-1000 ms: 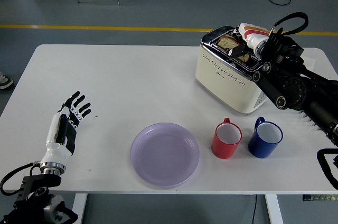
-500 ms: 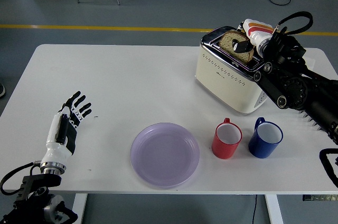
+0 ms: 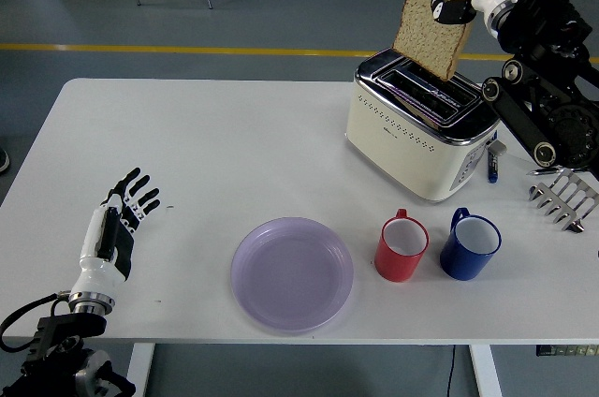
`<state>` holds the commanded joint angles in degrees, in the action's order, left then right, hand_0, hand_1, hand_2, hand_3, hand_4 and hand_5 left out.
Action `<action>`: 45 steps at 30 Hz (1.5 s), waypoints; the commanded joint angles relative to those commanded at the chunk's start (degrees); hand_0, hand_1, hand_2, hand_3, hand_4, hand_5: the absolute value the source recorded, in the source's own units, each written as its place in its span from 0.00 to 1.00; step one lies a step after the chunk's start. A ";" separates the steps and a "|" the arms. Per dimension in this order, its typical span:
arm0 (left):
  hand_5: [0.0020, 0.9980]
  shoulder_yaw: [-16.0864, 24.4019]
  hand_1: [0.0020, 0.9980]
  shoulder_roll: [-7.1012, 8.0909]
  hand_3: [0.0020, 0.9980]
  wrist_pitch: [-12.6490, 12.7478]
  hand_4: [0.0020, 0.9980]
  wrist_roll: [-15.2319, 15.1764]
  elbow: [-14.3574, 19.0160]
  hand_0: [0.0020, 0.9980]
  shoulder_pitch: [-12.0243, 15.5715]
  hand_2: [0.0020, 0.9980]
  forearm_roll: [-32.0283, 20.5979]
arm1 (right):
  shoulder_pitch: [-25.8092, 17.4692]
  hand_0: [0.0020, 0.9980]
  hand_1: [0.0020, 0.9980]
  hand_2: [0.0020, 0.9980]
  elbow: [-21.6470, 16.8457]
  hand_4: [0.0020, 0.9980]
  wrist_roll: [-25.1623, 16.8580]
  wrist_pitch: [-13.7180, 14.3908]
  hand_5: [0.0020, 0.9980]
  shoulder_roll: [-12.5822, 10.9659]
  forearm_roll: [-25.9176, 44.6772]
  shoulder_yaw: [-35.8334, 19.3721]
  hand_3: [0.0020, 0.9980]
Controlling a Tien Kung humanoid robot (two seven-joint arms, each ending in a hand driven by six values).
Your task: Push plate across desktop,pick up the break from the machine,place the break in the plate
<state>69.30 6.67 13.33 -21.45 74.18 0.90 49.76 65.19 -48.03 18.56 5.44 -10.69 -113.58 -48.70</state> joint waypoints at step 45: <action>0.88 -1.67 0.77 -0.87 0.86 0.15 0.44 -0.76 -1.47 0.77 1.54 0.86 0.34 | -16.00 0.34 0.42 0.47 -16.24 0.30 -5.73 -11.39 0.31 0.39 41.58 29.03 0.49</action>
<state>67.62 5.80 13.48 -22.20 72.71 2.45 50.10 49.19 -64.27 12.83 -5.95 -10.30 -72.00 -19.67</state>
